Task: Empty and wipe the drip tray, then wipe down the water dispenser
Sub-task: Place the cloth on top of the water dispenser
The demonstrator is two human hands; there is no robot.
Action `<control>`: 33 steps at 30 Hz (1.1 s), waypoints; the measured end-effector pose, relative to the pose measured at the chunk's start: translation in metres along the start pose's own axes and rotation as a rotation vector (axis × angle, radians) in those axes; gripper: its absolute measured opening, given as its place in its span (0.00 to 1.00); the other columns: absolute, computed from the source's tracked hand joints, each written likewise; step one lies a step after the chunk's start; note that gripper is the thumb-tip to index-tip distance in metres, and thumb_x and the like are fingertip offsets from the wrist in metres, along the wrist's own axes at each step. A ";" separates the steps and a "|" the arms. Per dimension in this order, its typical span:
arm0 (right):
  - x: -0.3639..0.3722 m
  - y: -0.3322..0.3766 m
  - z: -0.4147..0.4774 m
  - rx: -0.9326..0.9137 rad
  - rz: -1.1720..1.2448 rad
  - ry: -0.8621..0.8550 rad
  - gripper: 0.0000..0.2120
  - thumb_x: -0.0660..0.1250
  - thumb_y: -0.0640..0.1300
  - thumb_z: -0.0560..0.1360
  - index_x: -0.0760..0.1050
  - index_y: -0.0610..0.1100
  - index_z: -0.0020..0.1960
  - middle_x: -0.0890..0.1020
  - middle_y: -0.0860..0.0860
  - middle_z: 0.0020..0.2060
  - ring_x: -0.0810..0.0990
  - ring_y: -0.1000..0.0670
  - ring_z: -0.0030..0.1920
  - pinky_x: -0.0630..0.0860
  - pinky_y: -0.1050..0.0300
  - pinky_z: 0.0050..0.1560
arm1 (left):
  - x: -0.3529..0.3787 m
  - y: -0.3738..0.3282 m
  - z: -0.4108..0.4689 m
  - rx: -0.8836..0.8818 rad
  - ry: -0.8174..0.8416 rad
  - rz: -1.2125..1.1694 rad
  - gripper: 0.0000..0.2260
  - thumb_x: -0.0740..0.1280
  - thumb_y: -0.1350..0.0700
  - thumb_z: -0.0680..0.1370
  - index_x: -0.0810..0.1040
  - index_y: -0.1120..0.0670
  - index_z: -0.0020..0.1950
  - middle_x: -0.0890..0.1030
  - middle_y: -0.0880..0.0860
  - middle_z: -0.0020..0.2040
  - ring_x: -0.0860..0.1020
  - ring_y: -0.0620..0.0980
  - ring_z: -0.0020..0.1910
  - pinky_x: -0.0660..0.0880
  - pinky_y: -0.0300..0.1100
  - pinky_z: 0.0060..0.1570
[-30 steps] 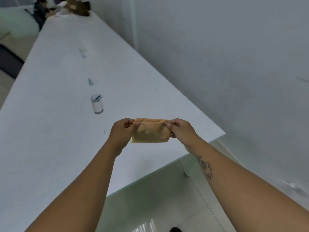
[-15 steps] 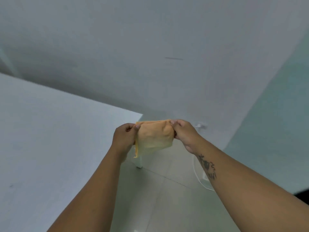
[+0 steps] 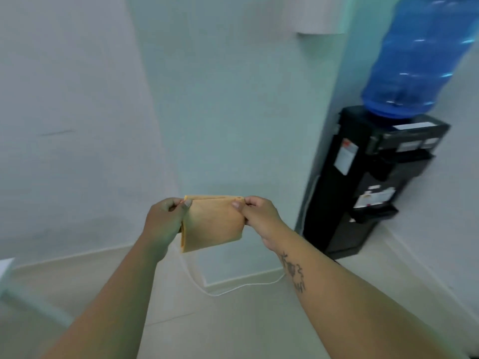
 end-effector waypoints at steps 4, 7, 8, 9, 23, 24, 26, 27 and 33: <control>-0.120 -0.001 -0.004 0.016 -0.033 -0.098 0.09 0.71 0.46 0.75 0.79 0.39 0.44 0.81 0.50 0.36 0.79 0.54 0.37 0.81 0.54 0.43 | 0.118 -0.027 0.000 0.014 0.115 0.015 0.11 0.68 0.52 0.80 0.81 0.59 0.44 0.80 0.56 0.43 0.78 0.55 0.41 0.81 0.53 0.45; -0.238 0.000 -0.012 0.001 -0.025 -0.229 0.07 0.69 0.45 0.76 0.79 0.42 0.42 0.82 0.52 0.33 0.78 0.55 0.35 0.78 0.58 0.39 | 0.236 -0.063 -0.007 0.048 0.226 0.033 0.11 0.68 0.52 0.80 0.81 0.58 0.44 0.81 0.57 0.44 0.78 0.54 0.41 0.82 0.55 0.47; -0.277 0.003 -0.014 0.004 -0.034 -0.272 0.06 0.69 0.45 0.76 0.80 0.42 0.43 0.83 0.52 0.35 0.79 0.55 0.37 0.79 0.55 0.42 | 0.275 -0.077 -0.007 0.070 0.262 0.037 0.11 0.67 0.51 0.80 0.81 0.58 0.44 0.81 0.57 0.44 0.78 0.54 0.41 0.82 0.55 0.47; -0.304 0.005 -0.016 0.003 -0.036 -0.301 0.06 0.69 0.44 0.77 0.80 0.42 0.44 0.83 0.51 0.36 0.80 0.54 0.39 0.80 0.53 0.46 | 0.303 -0.088 -0.009 0.082 0.289 0.043 0.11 0.67 0.51 0.80 0.81 0.58 0.44 0.81 0.56 0.44 0.78 0.54 0.41 0.82 0.55 0.47; -0.492 0.034 0.065 0.072 0.007 -0.510 0.06 0.66 0.42 0.79 0.79 0.41 0.52 0.83 0.46 0.45 0.84 0.50 0.42 0.81 0.61 0.34 | 0.530 -0.188 0.093 0.208 0.325 0.105 0.09 0.65 0.48 0.80 0.79 0.49 0.43 0.79 0.46 0.42 0.75 0.44 0.41 0.67 0.39 0.36; -0.499 0.035 0.079 0.084 0.026 -0.521 0.06 0.67 0.42 0.79 0.78 0.40 0.53 0.83 0.45 0.46 0.84 0.49 0.43 0.81 0.60 0.34 | 0.542 -0.193 0.108 0.206 0.320 0.099 0.09 0.66 0.48 0.80 0.79 0.49 0.42 0.79 0.46 0.42 0.75 0.44 0.40 0.67 0.39 0.36; -0.511 0.036 0.106 0.113 0.096 -0.527 0.07 0.67 0.41 0.78 0.77 0.38 0.54 0.83 0.42 0.48 0.85 0.46 0.45 0.82 0.57 0.37 | 0.563 -0.203 0.135 0.204 0.314 0.117 0.09 0.66 0.48 0.80 0.79 0.50 0.42 0.79 0.45 0.42 0.75 0.43 0.40 0.67 0.38 0.36; -0.517 0.035 0.121 0.126 0.130 -0.528 0.08 0.67 0.40 0.78 0.77 0.37 0.55 0.83 0.41 0.49 0.85 0.45 0.46 0.83 0.56 0.38 | 0.576 -0.207 0.152 0.207 0.317 0.130 0.09 0.66 0.48 0.80 0.80 0.50 0.43 0.79 0.45 0.42 0.75 0.44 0.41 0.67 0.39 0.37; -0.544 0.031 0.198 0.180 0.383 -0.556 0.08 0.67 0.38 0.78 0.76 0.34 0.54 0.83 0.39 0.50 0.85 0.43 0.47 0.83 0.53 0.42 | 0.648 -0.233 0.233 0.200 0.335 0.172 0.09 0.67 0.48 0.79 0.80 0.50 0.43 0.79 0.45 0.44 0.76 0.44 0.42 0.69 0.42 0.46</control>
Point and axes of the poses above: each hand's wrist, its own z-axis towards the middle knuckle, its own x-axis out of the palm, y = z × x, the point moved 10 cm from there along z, towards the middle knuckle
